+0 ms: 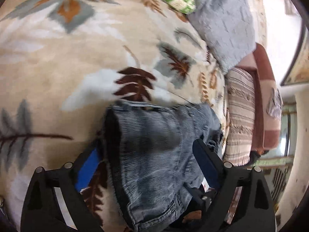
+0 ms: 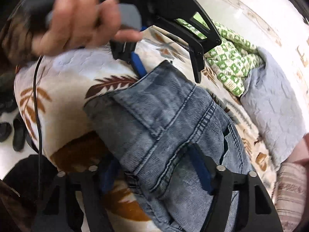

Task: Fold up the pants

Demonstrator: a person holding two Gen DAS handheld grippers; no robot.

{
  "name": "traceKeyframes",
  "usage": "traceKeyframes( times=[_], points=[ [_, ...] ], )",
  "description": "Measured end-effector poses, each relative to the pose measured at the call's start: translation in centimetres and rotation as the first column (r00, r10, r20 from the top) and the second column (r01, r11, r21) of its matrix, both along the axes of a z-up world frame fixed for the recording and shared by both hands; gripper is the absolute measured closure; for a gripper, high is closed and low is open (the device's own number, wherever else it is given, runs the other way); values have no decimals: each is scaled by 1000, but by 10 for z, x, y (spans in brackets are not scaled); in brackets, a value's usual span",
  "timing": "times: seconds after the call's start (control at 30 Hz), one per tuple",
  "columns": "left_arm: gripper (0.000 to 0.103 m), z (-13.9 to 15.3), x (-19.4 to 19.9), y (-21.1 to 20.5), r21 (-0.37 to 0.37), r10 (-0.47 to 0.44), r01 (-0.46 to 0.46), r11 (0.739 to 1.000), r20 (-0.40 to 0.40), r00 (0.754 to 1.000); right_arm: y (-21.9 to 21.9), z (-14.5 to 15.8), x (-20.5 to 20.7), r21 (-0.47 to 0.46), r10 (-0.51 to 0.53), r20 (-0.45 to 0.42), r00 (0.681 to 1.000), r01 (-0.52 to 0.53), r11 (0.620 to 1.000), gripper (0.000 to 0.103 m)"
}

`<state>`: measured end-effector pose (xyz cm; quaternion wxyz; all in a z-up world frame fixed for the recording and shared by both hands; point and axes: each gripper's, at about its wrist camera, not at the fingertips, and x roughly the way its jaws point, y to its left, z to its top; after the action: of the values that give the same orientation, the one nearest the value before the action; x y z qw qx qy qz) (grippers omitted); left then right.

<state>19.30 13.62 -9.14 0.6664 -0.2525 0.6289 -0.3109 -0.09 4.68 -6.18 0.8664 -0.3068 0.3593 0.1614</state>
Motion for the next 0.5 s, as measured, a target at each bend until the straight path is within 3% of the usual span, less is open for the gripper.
traceKeyframes(
  times=[0.03, 0.1, 0.3, 0.5],
  points=[
    [19, 1, -1, -1, -25, -5, 5, 1000, 1, 1000, 0, 2, -1, 4, 13, -1, 1000, -13, 1000, 62],
    [83, 6, -3, -6, -73, -27, 27, 997, 7, 1000, 1, 7, -6, 10, 33, 6, 999, -33, 999, 76],
    [87, 28, -14, -11, -22, 12, -10, 1000, 58, 998, -17, 32, -9, 105, 3, 27, 1000, -6, 995, 82],
    [87, 82, -29, -40, 19, -6, 3, 1000, 157, 988, -50, 64, -22, 225, -52, 54, 997, 39, 974, 82]
  ],
)
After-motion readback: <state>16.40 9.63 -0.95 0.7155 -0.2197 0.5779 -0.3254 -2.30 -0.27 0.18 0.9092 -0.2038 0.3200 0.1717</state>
